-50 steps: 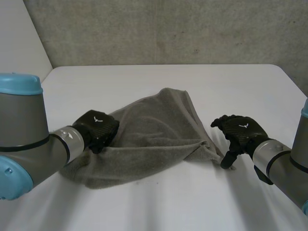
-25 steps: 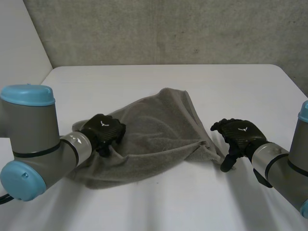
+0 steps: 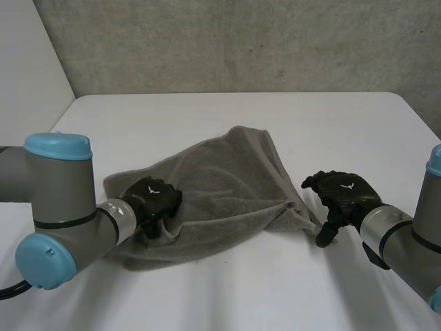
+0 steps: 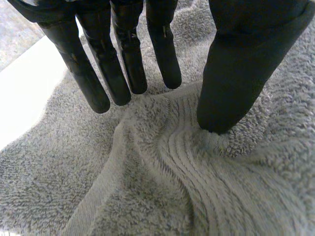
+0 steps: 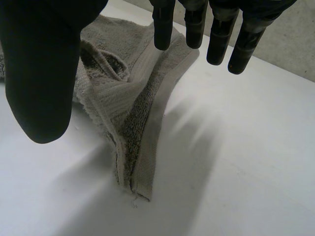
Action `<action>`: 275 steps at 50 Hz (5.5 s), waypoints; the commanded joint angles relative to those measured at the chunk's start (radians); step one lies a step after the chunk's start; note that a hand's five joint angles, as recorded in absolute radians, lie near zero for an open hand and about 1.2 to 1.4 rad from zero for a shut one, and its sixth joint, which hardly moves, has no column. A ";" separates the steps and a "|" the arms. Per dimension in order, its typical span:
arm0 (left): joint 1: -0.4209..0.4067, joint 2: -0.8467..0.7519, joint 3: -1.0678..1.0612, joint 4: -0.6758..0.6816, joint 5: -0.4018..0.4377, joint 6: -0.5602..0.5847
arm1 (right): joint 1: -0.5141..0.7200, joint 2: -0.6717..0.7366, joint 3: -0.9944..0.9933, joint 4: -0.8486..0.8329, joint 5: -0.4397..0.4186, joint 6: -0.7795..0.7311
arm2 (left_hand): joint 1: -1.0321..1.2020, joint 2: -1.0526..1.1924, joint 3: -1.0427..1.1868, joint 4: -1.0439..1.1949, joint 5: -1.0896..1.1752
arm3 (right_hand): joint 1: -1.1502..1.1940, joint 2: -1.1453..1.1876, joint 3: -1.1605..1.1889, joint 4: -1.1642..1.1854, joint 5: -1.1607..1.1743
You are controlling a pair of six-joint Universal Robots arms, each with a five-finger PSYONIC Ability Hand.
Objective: Fold the laundry
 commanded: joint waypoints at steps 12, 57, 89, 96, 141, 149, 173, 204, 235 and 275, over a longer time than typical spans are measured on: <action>-0.003 0.088 -0.025 -0.041 -0.109 0.218 | 0.000 0.001 -0.011 0.001 0.005 0.000 | 0.707 0.710 0.709 0.710 0.709 | 0.017 -0.001 0.011 -0.007 -0.013; 0.031 0.607 -0.130 0.024 -0.126 -0.016 | 0.066 0.084 -0.127 -0.079 0.094 0.114 | 0.707 0.710 0.709 0.710 0.709 | 1.184 1.166 1.178 1.161 1.154; 0.063 0.513 0.149 -0.143 -0.178 -0.082 | -0.071 -0.134 -0.575 0.481 -0.015 -0.739 | 0.707 0.710 0.709 0.710 0.709 | 1.184 1.166 1.178 1.161 1.154; 0.057 0.242 0.213 -0.139 -0.184 -0.068 | -0.069 0.048 -0.617 0.469 0.006 -0.770 | 0.707 0.710 0.709 0.710 0.709 | 1.184 1.166 1.178 1.161 1.154; 0.075 0.184 -0.149 0.351 -0.240 -0.187 | -0.006 0.202 -0.189 -0.286 0.006 -0.630 | 0.707 0.710 0.709 0.710 0.709 | 1.184 1.166 1.178 1.161 1.154; 0.091 0.346 -0.315 0.128 -0.243 -0.113 | -0.009 0.095 -0.114 -0.067 0.003 -0.684 | 0.707 0.710 0.709 0.710 0.709 | 1.184 1.166 1.178 1.161 1.154; 0.098 0.317 -0.149 -0.008 -0.183 0.040 | -0.083 0.078 -0.288 0.159 -0.037 -0.834 | 0.707 0.710 0.709 0.710 0.709 | 1.184 1.166 1.178 1.161 1.154; 0.078 -0.125 0.219 0.207 -0.299 0.034 | -0.028 0.491 -0.483 -0.354 -0.003 -0.816 | 0.707 0.710 0.709 0.710 0.709 | 1.184 1.166 1.178 1.161 1.154; 0.082 0.179 0.186 0.371 -0.304 -0.274 | -0.040 0.170 -0.456 -0.454 -0.073 -0.428 | 0.707 0.710 0.709 0.710 0.709 | 1.184 1.166 1.178 1.161 1.154; 0.206 0.204 -0.273 0.449 -0.207 -0.220 | -0.198 0.233 -0.138 -0.217 0.021 0.147 | 0.707 0.710 0.709 0.710 0.709 | 0.401 0.384 0.395 0.378 0.371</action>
